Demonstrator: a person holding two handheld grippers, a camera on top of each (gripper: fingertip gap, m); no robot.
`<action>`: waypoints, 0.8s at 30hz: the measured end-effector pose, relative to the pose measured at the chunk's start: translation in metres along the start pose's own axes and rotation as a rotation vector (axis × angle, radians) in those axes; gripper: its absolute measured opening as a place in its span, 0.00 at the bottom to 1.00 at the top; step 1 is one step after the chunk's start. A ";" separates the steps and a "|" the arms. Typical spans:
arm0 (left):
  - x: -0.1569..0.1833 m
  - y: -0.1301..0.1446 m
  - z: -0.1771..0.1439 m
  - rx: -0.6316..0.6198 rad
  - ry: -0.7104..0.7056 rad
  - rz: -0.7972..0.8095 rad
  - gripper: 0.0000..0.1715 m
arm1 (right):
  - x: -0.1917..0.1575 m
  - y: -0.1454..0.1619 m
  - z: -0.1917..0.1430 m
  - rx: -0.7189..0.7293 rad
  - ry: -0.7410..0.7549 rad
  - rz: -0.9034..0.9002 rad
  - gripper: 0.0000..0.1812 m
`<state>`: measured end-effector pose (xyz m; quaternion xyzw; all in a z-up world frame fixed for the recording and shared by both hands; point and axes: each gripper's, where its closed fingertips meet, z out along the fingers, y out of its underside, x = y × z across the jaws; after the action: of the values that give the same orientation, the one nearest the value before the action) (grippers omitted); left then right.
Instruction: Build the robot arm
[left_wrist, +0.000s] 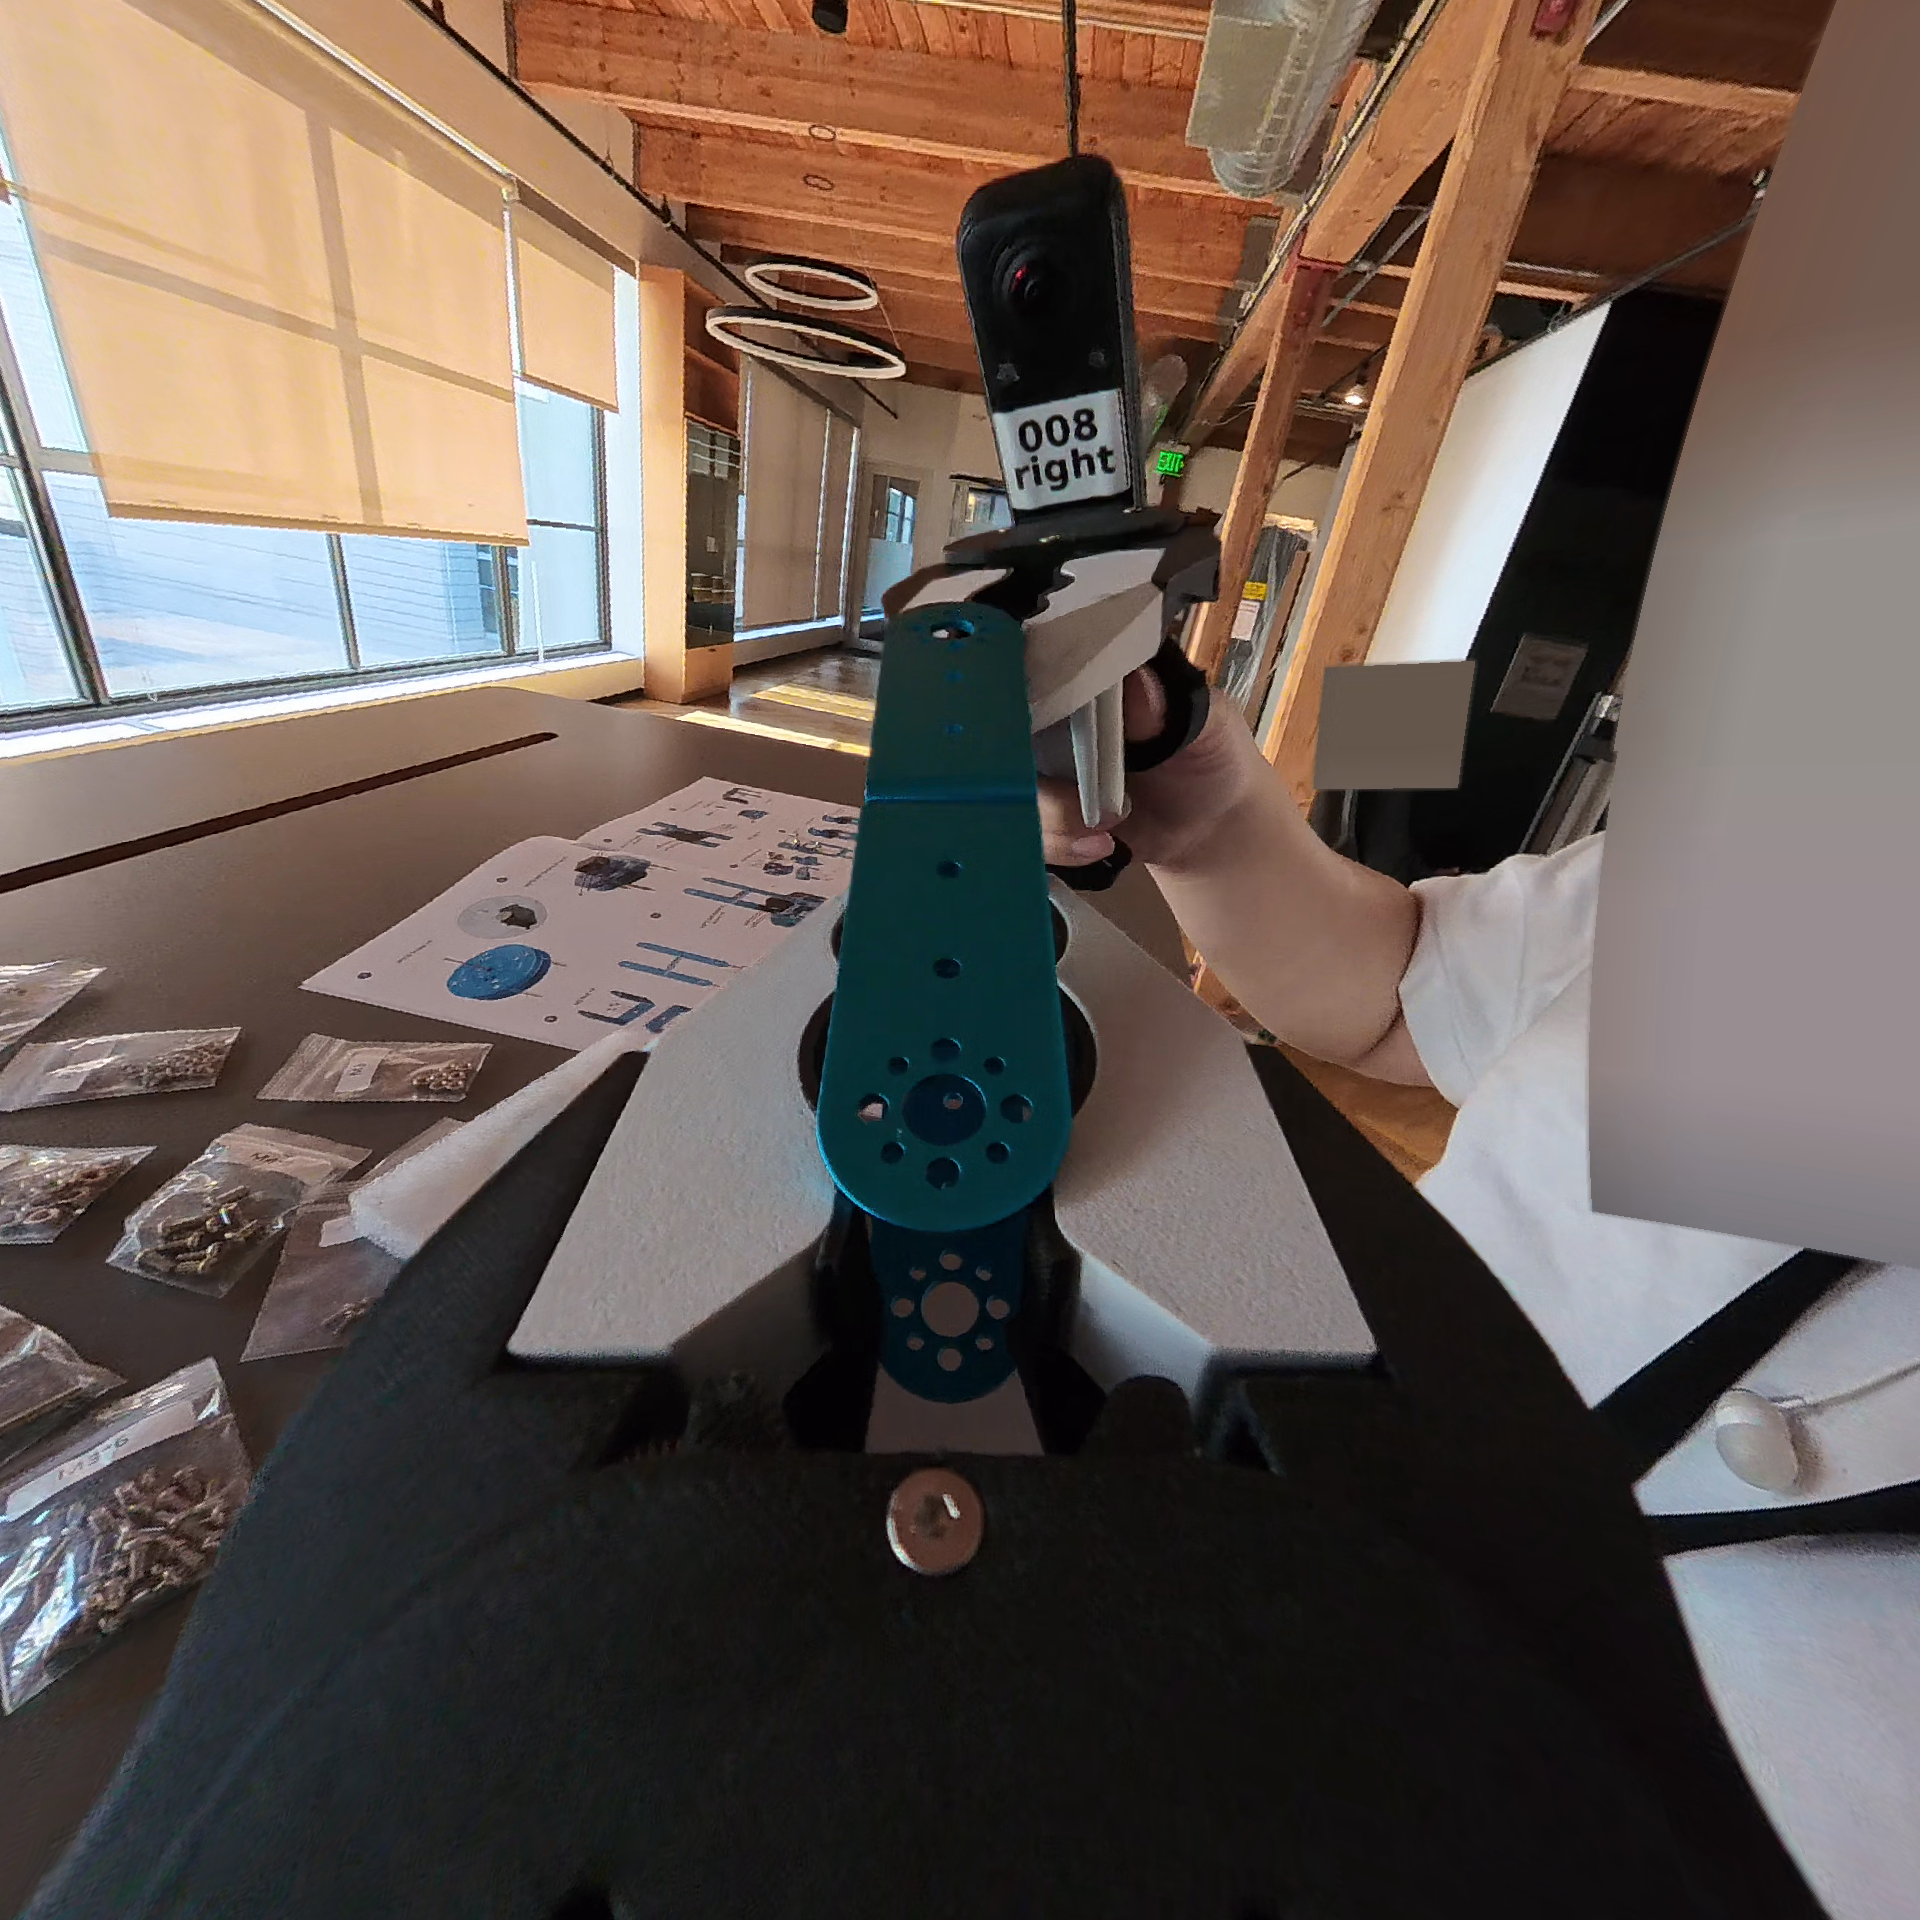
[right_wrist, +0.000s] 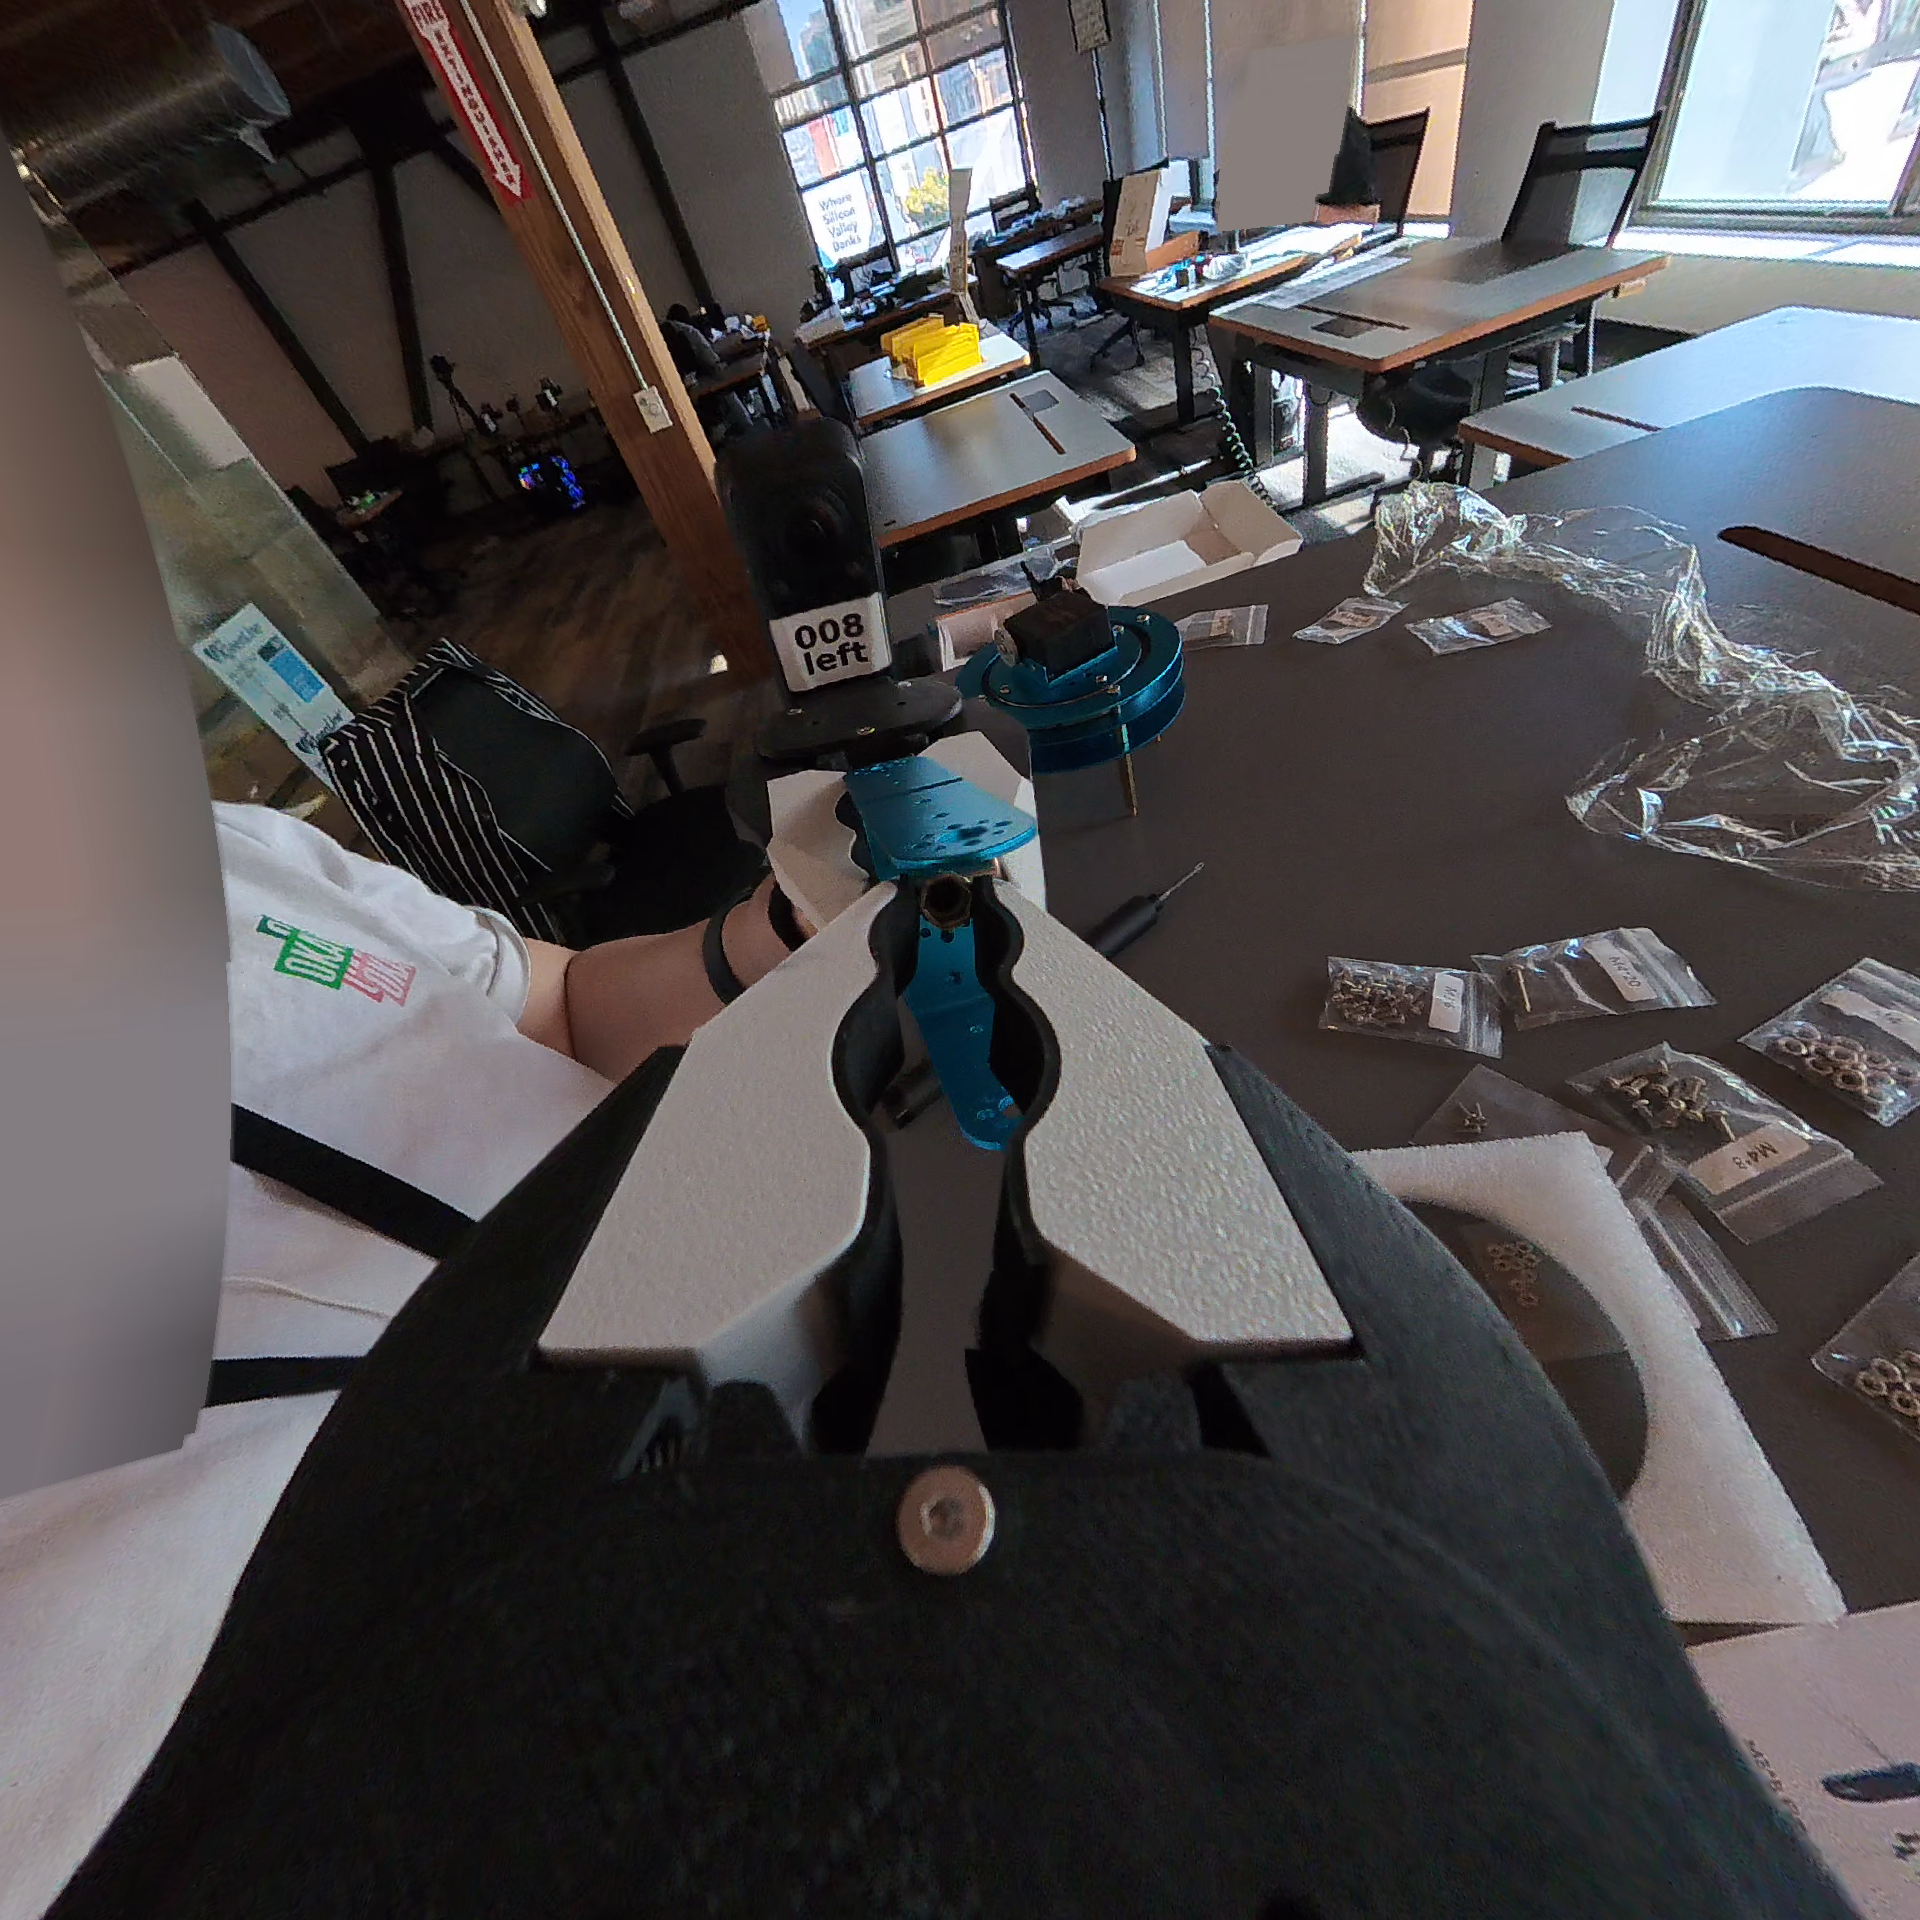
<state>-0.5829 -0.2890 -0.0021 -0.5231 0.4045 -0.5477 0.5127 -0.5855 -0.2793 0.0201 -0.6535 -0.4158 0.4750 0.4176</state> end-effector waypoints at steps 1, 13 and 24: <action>-0.001 0.001 0.000 -0.002 -0.010 0.008 0.15 | 0.001 0.000 0.000 0.013 0.005 0.012 0.05; -0.010 -0.004 -0.005 0.040 -0.083 0.046 0.15 | 0.009 0.011 0.004 0.044 -0.010 0.243 0.06; -0.005 0.010 0.006 -0.042 -0.038 0.025 0.15 | 0.011 0.008 -0.004 0.091 -0.068 0.161 0.06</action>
<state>-0.5761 -0.2855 -0.0121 -0.5389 0.4126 -0.5227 0.5158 -0.5786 -0.2721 0.0100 -0.6484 -0.3539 0.5475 0.3931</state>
